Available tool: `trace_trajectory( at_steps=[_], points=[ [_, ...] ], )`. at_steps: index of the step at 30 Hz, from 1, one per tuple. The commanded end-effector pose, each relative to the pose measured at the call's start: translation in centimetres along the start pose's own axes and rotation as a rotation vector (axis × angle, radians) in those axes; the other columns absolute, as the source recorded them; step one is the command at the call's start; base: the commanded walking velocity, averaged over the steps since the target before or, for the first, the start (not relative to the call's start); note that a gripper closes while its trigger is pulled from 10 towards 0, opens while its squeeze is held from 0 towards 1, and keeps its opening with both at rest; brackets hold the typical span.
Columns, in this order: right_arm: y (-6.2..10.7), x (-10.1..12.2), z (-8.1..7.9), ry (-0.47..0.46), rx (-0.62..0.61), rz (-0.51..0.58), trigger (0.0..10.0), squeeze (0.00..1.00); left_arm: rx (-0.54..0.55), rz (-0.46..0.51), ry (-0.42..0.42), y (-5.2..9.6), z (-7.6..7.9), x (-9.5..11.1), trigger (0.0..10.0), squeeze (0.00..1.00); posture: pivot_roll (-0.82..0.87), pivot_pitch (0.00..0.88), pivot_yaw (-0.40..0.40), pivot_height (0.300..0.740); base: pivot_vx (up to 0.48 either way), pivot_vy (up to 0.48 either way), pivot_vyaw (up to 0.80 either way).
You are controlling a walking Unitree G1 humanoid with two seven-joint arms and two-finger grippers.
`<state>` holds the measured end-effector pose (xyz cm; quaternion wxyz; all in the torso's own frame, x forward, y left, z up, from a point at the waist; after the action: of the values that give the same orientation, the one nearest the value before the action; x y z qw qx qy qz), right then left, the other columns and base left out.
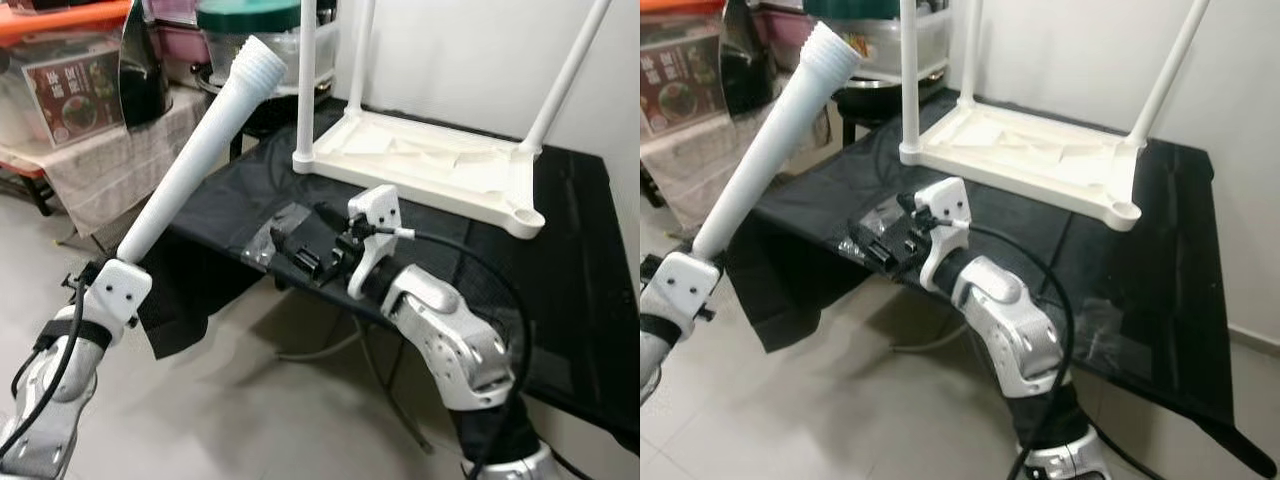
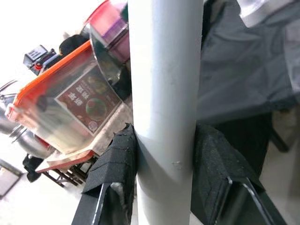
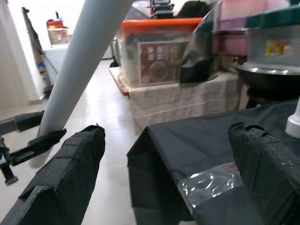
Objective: Building children table
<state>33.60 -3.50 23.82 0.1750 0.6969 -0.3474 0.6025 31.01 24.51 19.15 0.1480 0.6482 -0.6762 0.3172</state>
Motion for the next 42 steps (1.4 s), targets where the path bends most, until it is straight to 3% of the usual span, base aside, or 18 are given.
trace_trajectory(
  at_steps=[1,5,12,26,42],
  points=[
    [0.0,-0.3,0.1,0.003,-0.014,0.001,10.0,0.0,0.002,-0.01,-0.008,0.0,0.3,0.1,10.0,0.0,0.06,0.0,-0.049,0.74,0.0,0.0,0.0],
    [0.2,-0.8,0.5,0.025,-0.059,0.003,10.0,0.0,-0.039,-0.022,0.037,0.4,1.6,0.5,10.0,0.0,0.06,0.0,-0.049,0.74,0.0,0.0,0.0],
    [0.5,-1.2,1.6,0.026,-0.162,0.036,10.0,0.0,-0.062,-0.019,0.088,0.8,2.4,1.0,10.0,0.0,0.05,0.0,-0.049,0.74,0.0,-0.046,0.0],
    [0.1,-1.1,2.5,0.059,-0.237,0.051,10.0,0.0,-0.065,-0.029,0.077,0.6,2.9,1.2,10.0,0.0,0.05,0.0,-0.054,0.74,0.0,-0.44,0.0],
    [-0.2,-1.3,1.7,0.069,-0.208,0.054,10.0,0.0,-0.065,-0.035,0.086,0.6,3.2,1.5,10.0,0.0,0.05,0.0,-0.065,0.74,0.0,-0.472,0.8]
  ],
)
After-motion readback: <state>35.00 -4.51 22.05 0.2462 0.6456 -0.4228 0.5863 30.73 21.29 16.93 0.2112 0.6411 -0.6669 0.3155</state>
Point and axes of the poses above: a point about 5 cm out from each wrist's last joint towards the gripper, its own y axis pointing back from the gripper into the wrist, its own x axis along the axis of the wrist's last joint, z = x × y, the point moved 4 cm from there along -y, pointing out of the wrist towards the gripper, and after that the axes turned 11 degrees about -y, right-handed, at the moved point
